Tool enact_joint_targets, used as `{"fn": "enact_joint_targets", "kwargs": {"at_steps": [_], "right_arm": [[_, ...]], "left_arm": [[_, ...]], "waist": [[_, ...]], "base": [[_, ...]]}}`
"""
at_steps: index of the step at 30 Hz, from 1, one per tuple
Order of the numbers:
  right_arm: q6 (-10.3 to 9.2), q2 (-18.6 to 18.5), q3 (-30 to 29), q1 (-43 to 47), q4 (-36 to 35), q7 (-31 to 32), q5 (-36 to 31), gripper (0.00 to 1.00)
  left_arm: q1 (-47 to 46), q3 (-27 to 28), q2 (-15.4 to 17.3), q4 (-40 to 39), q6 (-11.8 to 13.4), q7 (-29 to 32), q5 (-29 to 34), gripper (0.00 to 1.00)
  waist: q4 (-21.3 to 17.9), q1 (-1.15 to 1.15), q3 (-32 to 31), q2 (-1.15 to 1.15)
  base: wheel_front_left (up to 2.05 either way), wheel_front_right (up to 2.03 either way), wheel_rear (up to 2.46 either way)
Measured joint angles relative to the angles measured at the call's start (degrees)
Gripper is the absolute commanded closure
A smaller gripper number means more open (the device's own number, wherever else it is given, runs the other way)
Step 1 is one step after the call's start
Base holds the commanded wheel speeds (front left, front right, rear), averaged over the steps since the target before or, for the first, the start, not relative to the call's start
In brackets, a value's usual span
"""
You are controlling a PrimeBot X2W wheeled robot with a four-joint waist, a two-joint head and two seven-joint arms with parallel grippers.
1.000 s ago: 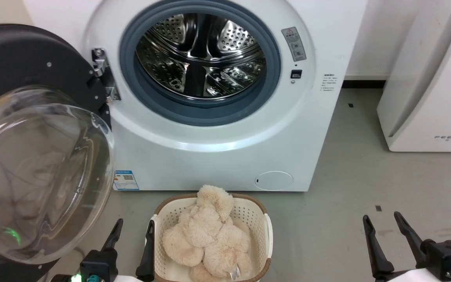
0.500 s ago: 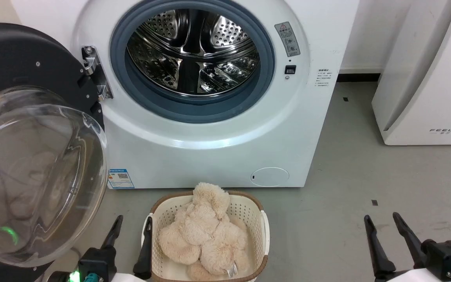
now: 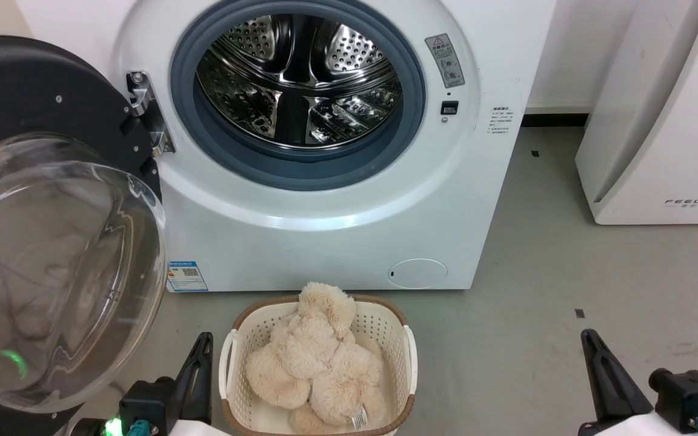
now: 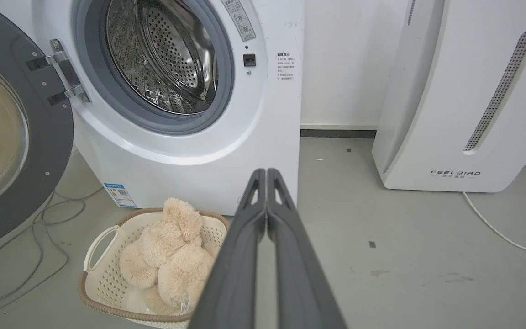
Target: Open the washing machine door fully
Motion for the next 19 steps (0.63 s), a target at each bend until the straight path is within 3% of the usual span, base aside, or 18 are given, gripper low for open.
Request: {"fn": "enact_joint_targets", "kwargs": {"at_steps": [19], "right_arm": [[0.00,0.0,0.2,-0.4,0.6,0.0,-1.2,1.00]], "left_arm": [[-0.1,2.1,-1.7,0.0,-1.5,1.5,2.2,1.00]], "waist": [[-0.1,0.00,0.0,0.00]], "base": [[0.00,0.00,0.00]]}}
